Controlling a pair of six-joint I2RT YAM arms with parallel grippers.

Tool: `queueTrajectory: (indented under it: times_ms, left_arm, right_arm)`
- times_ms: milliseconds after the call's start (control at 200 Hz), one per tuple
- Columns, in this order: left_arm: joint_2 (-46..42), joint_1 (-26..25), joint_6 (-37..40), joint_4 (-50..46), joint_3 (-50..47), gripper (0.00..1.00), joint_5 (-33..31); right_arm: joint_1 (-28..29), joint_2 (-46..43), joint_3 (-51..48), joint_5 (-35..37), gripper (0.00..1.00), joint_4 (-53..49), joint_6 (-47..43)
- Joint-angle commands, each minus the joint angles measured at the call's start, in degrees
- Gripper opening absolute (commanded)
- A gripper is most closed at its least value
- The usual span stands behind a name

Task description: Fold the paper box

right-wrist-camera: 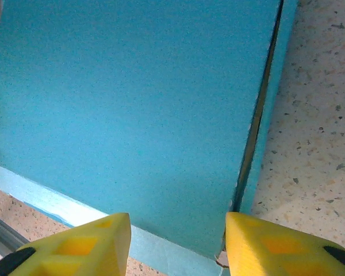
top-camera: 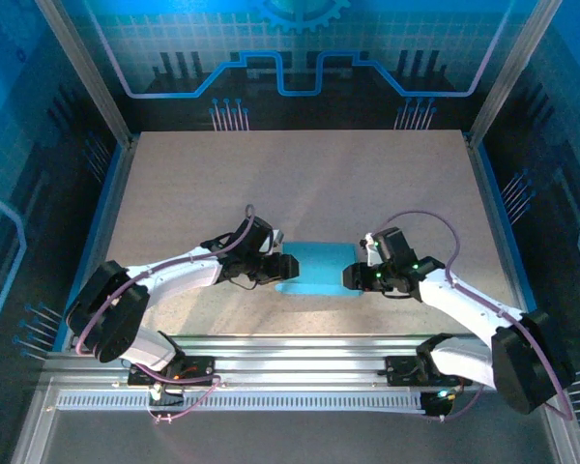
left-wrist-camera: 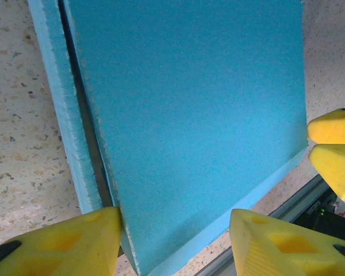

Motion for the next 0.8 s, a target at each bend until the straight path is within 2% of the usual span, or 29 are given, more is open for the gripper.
queueTrajectory:
  times_ms: [0, 220, 310, 425, 515, 630, 796]
  left_arm:
    - [0.3, -0.4, 0.4, -0.1, 0.0, 0.53, 1.4]
    - [-4.8, -0.2, 5.5, -11.8, 2.8, 0.54, -5.4]
    - [-6.8, 0.1, 6.7, -14.5, 3.7, 0.55, -6.6]
    - [-7.4, 0.1, 5.9, -9.2, 2.7, 0.55, -1.1]
    - [-5.8, -0.5, 5.5, -6.6, 3.1, 0.55, 1.0]
    - [-2.6, -0.7, 6.1, -4.7, 3.7, 0.55, 2.4]
    - [1.2, -1.0, 5.6, -1.8, 3.9, 0.55, 3.3]
  right_arm:
    - [-0.2, -1.2, -0.3, -0.8, 0.48, 0.7, 0.3]
    - [-0.2, -3.1, 1.3, 3.9, 0.49, -3.7, -1.4]
    - [-0.2, -3.8, 2.0, 3.5, 0.49, -4.1, -1.9]
    - [-0.2, -4.5, 2.0, -0.8, 0.45, -1.6, -2.8]
    - [0.1, -4.7, 2.1, -4.6, 0.42, 0.5, -3.3]
    - [0.7, -4.7, 2.2, -4.9, 0.37, 1.0, -3.7]
    - [0.9, -2.8, 1.7, -4.8, 0.36, 1.6, -3.7]
